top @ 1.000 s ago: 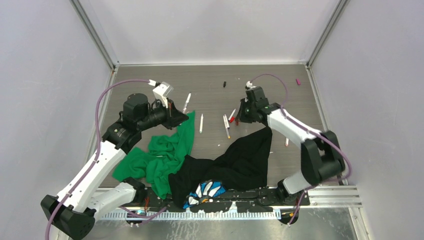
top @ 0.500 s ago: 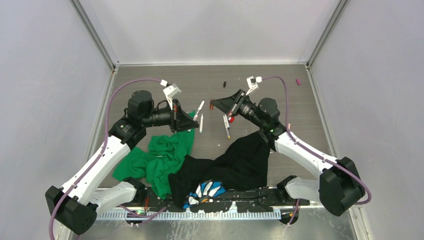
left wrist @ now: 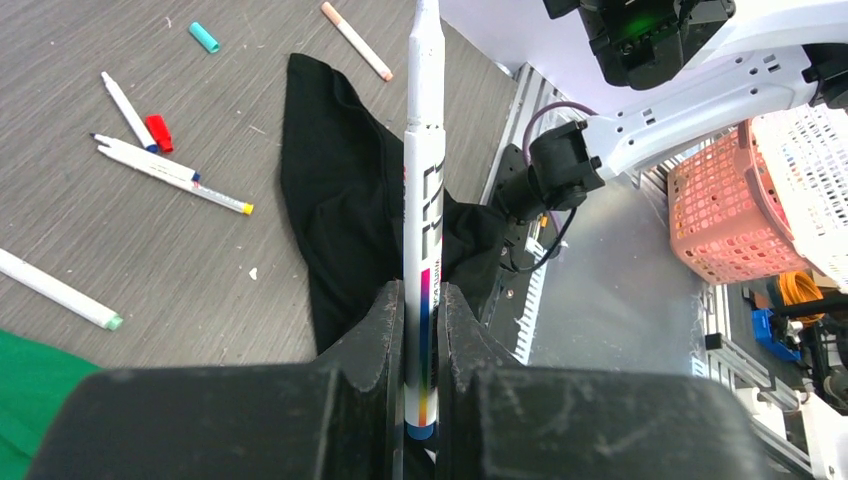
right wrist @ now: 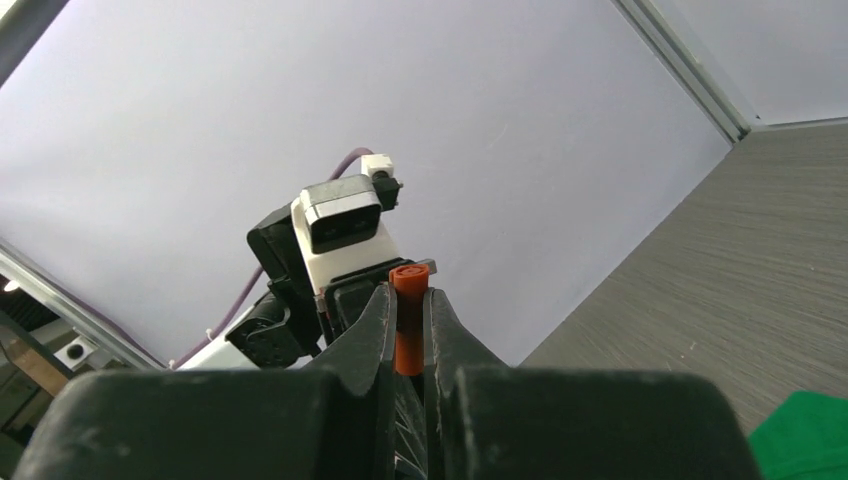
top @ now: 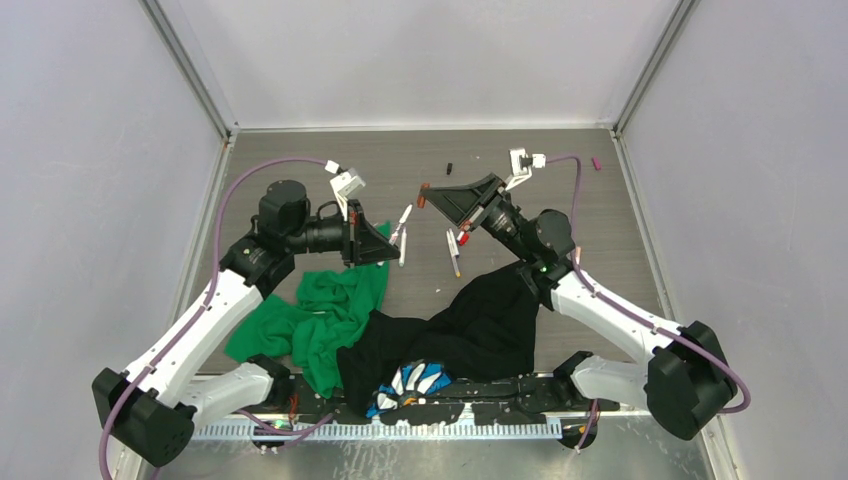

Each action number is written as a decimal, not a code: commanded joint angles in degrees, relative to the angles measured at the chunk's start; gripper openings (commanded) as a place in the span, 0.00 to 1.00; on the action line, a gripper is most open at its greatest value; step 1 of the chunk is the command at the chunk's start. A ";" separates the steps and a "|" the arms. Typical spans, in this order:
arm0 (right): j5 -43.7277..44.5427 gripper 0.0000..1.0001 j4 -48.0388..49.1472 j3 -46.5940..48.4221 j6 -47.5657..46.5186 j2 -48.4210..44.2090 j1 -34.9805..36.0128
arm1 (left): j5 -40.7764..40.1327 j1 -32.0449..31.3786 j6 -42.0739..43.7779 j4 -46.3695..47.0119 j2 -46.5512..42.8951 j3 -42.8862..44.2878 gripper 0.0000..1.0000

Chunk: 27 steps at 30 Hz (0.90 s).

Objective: Insert the pens into the pen caps
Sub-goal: Insert the pen cap onto the pen.

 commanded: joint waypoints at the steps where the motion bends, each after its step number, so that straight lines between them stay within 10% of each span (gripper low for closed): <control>1: 2.40 0.01 6.08 0.53 -0.80 -0.20 0.80 | 1.80 -0.34 -0.70 3.23 -0.26 0.61 0.00; 27: 3.70 0.01 6.44 1.94 -3.07 2.36 1.84 | 3.01 -0.60 -1.85 4.77 0.06 0.16 0.00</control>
